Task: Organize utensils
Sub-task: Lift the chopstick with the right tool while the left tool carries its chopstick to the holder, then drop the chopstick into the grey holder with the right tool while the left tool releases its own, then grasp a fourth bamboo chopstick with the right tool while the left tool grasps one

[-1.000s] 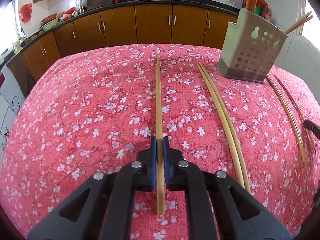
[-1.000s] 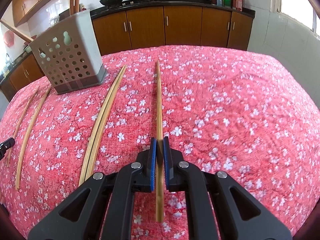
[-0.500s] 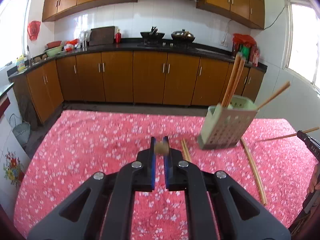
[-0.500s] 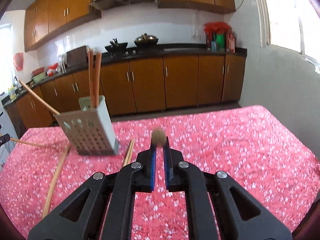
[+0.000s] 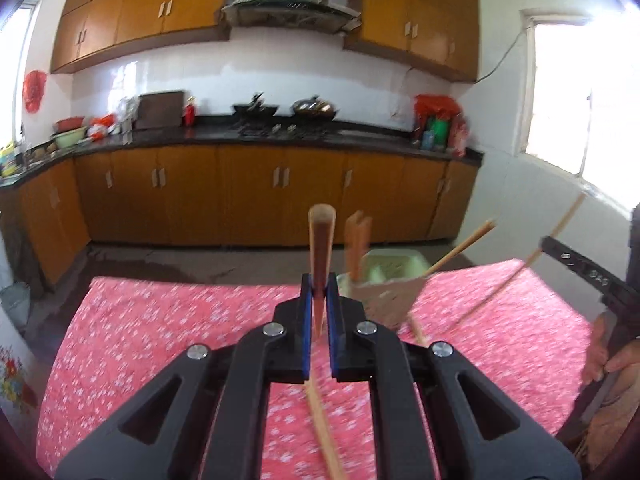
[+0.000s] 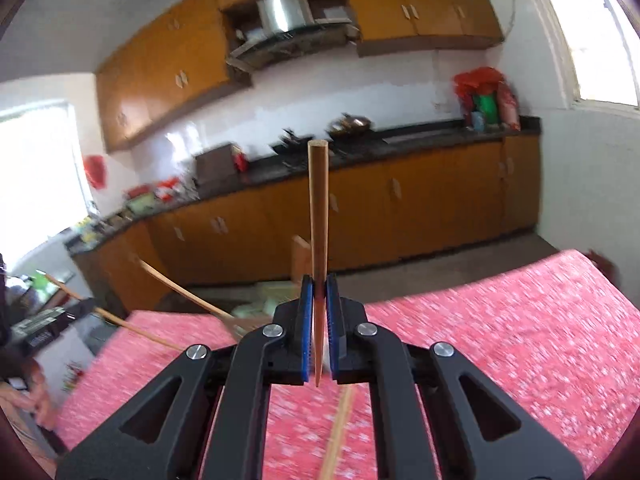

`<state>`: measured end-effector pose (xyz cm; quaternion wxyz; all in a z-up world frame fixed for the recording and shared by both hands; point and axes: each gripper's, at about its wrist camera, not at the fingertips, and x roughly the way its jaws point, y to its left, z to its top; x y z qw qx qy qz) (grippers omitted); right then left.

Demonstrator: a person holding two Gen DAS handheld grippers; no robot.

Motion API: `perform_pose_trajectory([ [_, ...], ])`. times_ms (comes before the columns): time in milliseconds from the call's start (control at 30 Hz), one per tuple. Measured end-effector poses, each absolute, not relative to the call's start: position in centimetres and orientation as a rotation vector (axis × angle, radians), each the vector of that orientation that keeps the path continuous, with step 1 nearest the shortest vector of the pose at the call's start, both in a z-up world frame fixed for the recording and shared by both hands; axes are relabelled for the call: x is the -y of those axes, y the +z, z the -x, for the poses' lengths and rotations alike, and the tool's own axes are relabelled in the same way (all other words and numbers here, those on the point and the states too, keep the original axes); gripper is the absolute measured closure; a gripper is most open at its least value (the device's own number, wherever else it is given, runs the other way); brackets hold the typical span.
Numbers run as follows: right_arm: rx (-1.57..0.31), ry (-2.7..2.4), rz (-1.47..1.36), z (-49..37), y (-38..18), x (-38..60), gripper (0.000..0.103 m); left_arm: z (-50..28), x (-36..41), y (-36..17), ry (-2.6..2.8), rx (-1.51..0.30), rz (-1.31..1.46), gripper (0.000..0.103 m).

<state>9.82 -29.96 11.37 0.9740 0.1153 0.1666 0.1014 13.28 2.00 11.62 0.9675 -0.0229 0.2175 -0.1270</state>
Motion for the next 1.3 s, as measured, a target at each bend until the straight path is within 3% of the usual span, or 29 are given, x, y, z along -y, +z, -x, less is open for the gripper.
perform_pose_trajectory([
  [400, -0.141, 0.209, -0.176, -12.2, 16.1, 25.9, 0.095, -15.6, 2.9, 16.9, -0.301, -0.272, 0.087, 0.095],
  [833, -0.295, 0.193, -0.145, -16.4, 11.4, 24.3, 0.092, -21.6, 3.9, 11.5, -0.258, -0.348, 0.108, 0.095],
  [933, -0.277, 0.183, -0.146, -15.9, 11.9, 24.8, 0.069, -21.1, 3.1, 11.6, -0.257, -0.335, 0.117, 0.088],
  [1167, -0.250, 0.088, -0.183, -13.4, 12.5, 28.4, 0.068, -17.3, -1.3, 12.8, -0.219, -0.291, 0.165, 0.074],
  [1300, -0.395, -0.024, -0.215, -13.5, 8.6, 32.0, 0.067, -15.6, -4.9, 10.1, -0.112, -0.350, 0.146, 0.066],
])
